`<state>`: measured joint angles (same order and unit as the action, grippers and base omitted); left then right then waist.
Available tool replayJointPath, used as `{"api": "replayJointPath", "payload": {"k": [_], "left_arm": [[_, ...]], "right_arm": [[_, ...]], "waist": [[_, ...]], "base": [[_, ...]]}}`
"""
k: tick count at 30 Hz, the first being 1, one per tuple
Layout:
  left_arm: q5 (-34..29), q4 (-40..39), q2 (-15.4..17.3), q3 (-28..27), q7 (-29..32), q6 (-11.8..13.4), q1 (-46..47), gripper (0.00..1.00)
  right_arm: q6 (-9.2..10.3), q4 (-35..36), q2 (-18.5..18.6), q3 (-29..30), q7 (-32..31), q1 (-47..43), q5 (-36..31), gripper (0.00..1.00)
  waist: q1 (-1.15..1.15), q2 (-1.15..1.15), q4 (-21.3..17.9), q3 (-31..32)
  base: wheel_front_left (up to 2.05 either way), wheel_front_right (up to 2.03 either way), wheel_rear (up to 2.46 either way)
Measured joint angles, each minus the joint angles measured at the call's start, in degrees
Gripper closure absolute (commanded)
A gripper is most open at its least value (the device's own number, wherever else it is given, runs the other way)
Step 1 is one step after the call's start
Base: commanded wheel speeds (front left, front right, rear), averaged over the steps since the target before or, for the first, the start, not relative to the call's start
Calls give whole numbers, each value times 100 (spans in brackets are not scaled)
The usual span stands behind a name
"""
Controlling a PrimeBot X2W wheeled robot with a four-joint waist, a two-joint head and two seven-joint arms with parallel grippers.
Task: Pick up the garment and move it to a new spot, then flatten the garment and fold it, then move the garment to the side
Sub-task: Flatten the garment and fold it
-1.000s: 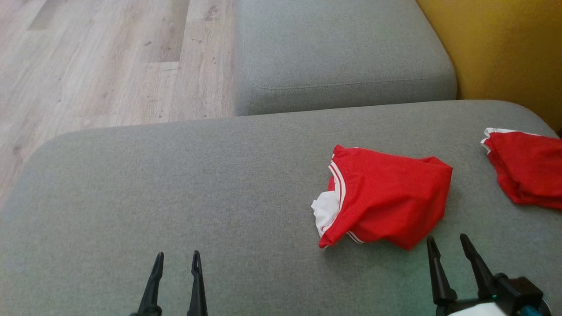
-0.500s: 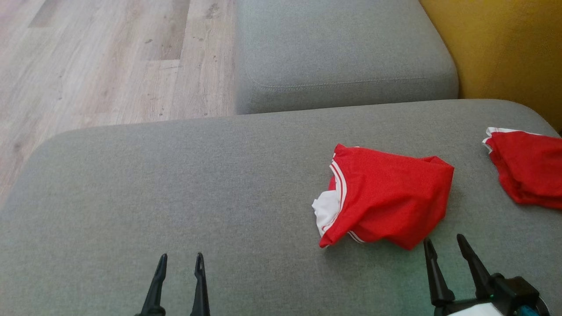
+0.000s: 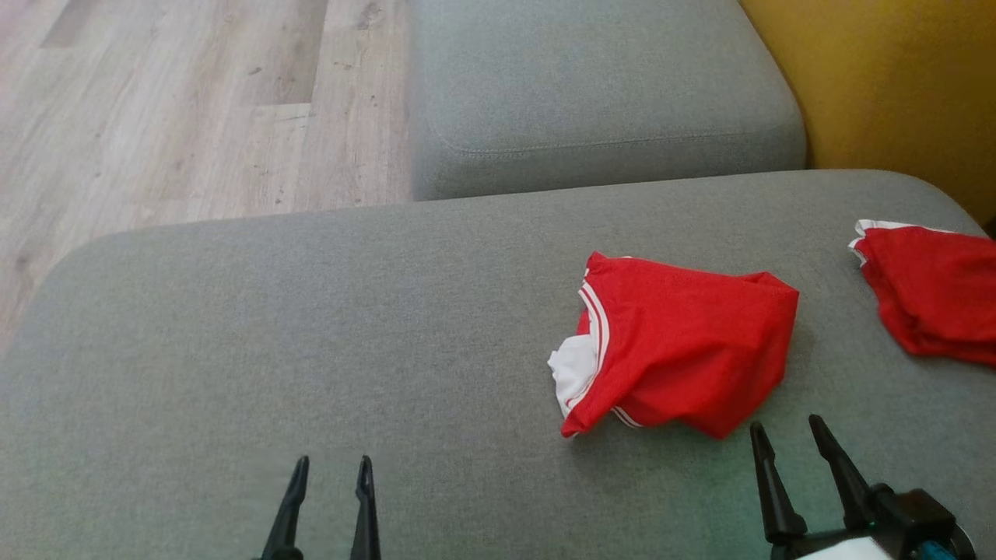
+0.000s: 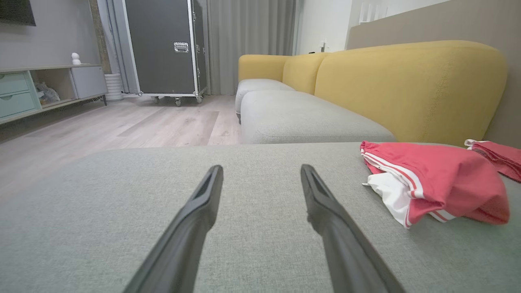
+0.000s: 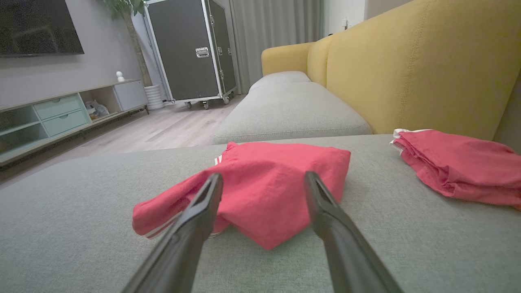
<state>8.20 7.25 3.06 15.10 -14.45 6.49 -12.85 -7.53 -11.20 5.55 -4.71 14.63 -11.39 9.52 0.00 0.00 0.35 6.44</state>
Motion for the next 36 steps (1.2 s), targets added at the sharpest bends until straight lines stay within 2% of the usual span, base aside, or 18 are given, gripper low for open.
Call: {"api": "replayJointPath", "payload": {"k": [2,7,15,19,23,31,34,35,36], "left_arm": [[32,43,1,67,0,-31,5,0],[96,383,4,519,1,-359,162,0],[54,1183,-3,1437,1,-783,1210,0],[-7,1782,-8,1872,1,-854,1636,0],[126,2310,-10,2261,1,-842,2061,0],[463,3074,-19,2700,1,-388,2994,0],[601,3208,-16,2869,1,-390,3314,0],[601,3207,-19,2931,0,-396,3383,53],[602,3209,-21,2966,1,-408,3438,100]], "right_arm": [[0,0,22,-18,0,1,0,0],[0,20,57,-94,0,14,0,0],[0,47,164,-291,0,170,26,0],[0,52,225,-372,0,289,82,0],[0,55,247,-431,0,372,170,0],[0,100,266,-463,0,615,253,0],[0,109,265,-499,0,771,260,0],[0,108,265,-508,0,807,260,0],[0,103,264,-520,0,844,260,0]], "waist": [[0,0,-28,-17],[0,0,-125,-113],[1,0,-378,-444],[0,0,-597,-573],[1,0,-831,-699],[1,0,-1215,-1068],[1,0,-1380,-1251],[1,0,-1428,-1287],[1,0,-1474,-1311]], "base": [[0,0,0],[0,0,0],[0,0,0],[0,0,0],[0,0,0],[0,0,0],[0,0,0],[0,0,0],[0,0,0]]}}
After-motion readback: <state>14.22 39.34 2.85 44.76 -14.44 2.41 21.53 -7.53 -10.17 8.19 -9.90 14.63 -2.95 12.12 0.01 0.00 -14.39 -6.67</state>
